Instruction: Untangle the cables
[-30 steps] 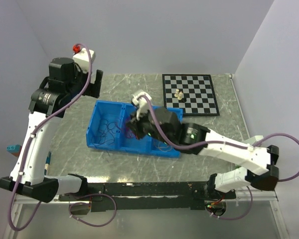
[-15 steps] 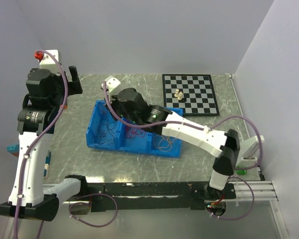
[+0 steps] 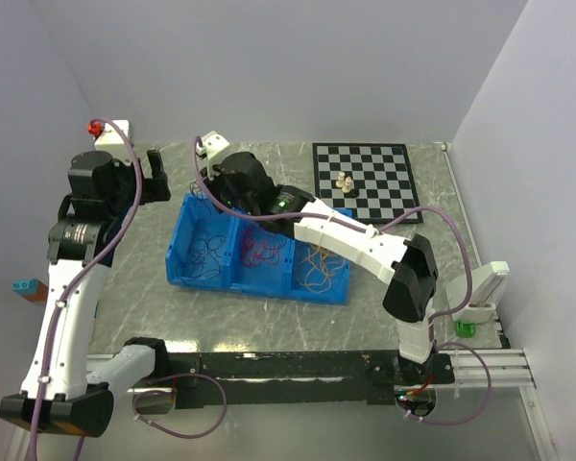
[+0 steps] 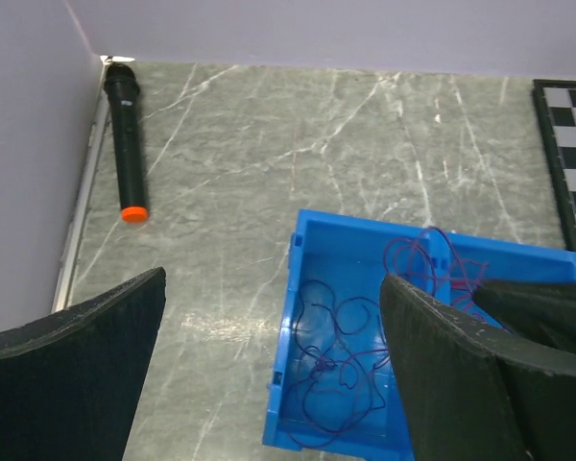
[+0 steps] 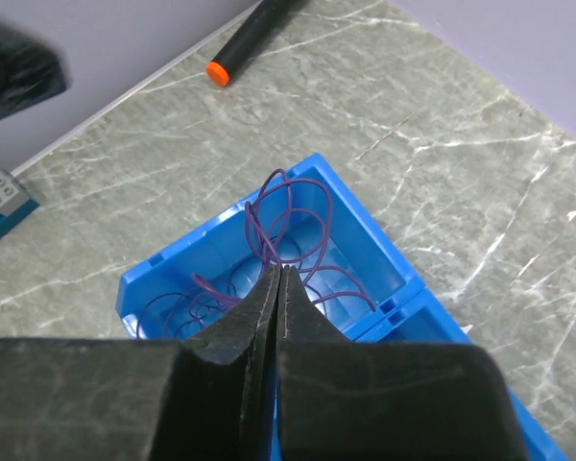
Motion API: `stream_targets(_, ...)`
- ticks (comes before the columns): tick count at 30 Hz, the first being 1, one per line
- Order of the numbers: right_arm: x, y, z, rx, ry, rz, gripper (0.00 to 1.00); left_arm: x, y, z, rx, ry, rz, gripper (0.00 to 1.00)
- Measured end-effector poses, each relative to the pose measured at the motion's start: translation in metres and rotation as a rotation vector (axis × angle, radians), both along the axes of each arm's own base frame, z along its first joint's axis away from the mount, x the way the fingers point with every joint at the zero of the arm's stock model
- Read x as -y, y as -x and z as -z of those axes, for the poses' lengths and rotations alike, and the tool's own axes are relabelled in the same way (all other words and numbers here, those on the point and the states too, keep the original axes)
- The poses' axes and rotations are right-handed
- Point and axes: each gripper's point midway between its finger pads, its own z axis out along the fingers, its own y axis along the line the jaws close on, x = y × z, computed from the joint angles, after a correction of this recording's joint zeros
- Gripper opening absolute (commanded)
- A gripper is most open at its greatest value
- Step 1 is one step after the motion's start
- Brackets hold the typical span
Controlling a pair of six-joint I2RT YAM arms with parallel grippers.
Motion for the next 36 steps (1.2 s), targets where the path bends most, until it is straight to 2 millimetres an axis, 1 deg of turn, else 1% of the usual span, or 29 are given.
stream_targets(3, -0.001, -0.001, 0.006, -0.026, -0.007, 0.002, 0.01, 0.002, 0.007, 0.002, 0.010, 0.012, 0.010, 0.97)
stream_targets(5, -0.005, -0.001, 0.012, -0.048, -0.008, -0.003, 0.06, 0.001, 0.008, 0.002, 0.015, 0.013, 0.009, 0.97)
stream_targets(6, -0.007, 0.000, 0.017, -0.061, -0.006, -0.008, 0.10, 0.001, 0.008, 0.002, 0.016, 0.014, 0.008, 0.97)
stream_targets(9, -0.013, 0.004, 0.038, -0.120, 0.009, -0.023, 0.31, 0.001, 0.008, 0.003, 0.014, 0.019, 0.006, 0.97)
stream_targets(12, -0.015, 0.005, 0.054, -0.165, 0.023, -0.021, 0.54, 0.001, 0.008, 0.003, 0.015, 0.020, 0.006, 0.97)
stream_targets(13, -0.015, 0.006, 0.060, -0.182, 0.032, -0.025, 0.59, 0.002, 0.008, 0.002, 0.017, 0.020, 0.007, 0.97)
stream_targets(15, -0.013, 0.008, 0.066, -0.205, 0.039, -0.023, 0.65, 0.002, 0.008, 0.003, 0.016, 0.020, 0.007, 0.97)
stream_targets(17, -0.012, 0.008, 0.067, -0.215, 0.034, -0.022, 0.70, 0.002, 0.007, 0.003, 0.015, 0.020, 0.010, 0.97)
stream_targets(19, -0.010, 0.007, 0.068, -0.222, 0.033, -0.019, 0.71, 0.002, 0.007, 0.004, 0.013, 0.020, 0.012, 0.97)
stream_targets(20, -0.003, 0.007, 0.071, -0.235, 0.040, -0.010, 0.72, 0.003, 0.006, 0.005, 0.007, 0.021, 0.016, 0.97)
stream_targets(21, -0.003, 0.007, 0.071, -0.235, 0.040, -0.010, 0.83, 0.003, 0.006, 0.005, 0.007, 0.021, 0.017, 0.97)
stream_targets(22, 0.000, 0.006, 0.071, -0.238, 0.035, -0.004, 1.00, 0.004, 0.004, 0.007, 0.001, 0.021, 0.021, 0.97)
stream_targets(24, 0.013, 0.010, 0.073, -0.260, 0.035, 0.008, 1.00, 0.005, 0.002, 0.009, -0.007, 0.020, 0.025, 0.97)
stream_targets(25, 0.022, 0.013, 0.074, -0.273, 0.043, 0.015, 1.00, 0.006, 0.001, 0.012, -0.016, 0.020, 0.028, 0.97)
stream_targets(27, 0.043, 0.020, 0.068, -0.287, 0.040, 0.034, 1.00, 0.006, -0.004, 0.018, -0.039, 0.016, 0.031, 0.97)
stream_targets(30, 0.076, 0.029, 0.048, -0.289, 0.008, 0.072, 1.00, 0.006, -0.011, 0.030, -0.079, 0.011, 0.031, 0.97)
stream_targets(34, 0.130, 0.043, 0.017, -0.268, -0.064, 0.136, 1.00, 0.006, -0.020, 0.049, -0.135, 0.007, 0.028, 0.97)
stream_targets(36, 0.158, 0.052, 0.009, -0.254, -0.091, 0.175, 1.00, 0.006, -0.020, 0.057, -0.153, 0.005, 0.028, 0.97)
